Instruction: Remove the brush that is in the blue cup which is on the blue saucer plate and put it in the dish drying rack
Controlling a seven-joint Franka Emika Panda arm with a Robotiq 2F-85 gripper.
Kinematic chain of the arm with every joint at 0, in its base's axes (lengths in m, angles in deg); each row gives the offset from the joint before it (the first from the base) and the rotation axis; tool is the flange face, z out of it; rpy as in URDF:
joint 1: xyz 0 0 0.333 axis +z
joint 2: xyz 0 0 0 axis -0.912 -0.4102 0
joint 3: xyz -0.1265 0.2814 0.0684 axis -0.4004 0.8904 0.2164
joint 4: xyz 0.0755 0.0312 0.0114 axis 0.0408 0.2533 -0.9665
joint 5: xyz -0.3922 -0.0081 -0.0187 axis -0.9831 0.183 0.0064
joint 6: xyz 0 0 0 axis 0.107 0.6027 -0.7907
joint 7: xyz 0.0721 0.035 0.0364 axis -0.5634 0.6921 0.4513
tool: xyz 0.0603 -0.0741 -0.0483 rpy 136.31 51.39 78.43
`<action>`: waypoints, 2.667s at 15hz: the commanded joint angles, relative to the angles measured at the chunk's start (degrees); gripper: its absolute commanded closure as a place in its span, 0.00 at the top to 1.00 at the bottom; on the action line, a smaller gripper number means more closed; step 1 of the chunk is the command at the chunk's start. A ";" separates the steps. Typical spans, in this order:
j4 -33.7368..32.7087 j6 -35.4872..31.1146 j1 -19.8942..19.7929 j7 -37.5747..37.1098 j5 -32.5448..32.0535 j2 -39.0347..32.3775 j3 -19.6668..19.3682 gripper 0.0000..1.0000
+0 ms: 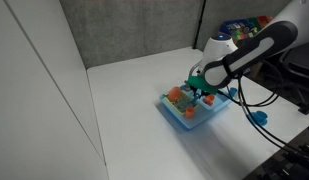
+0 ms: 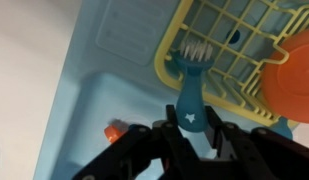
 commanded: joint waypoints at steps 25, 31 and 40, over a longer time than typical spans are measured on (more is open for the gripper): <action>10.35 0.92 -2.00 19.83 -3.48 13.39 3.18 1.00; 15.28 2.90 -2.25 26.93 -5.11 20.82 2.91 1.00; 19.33 11.72 -5.66 33.97 -6.35 30.65 4.61 1.00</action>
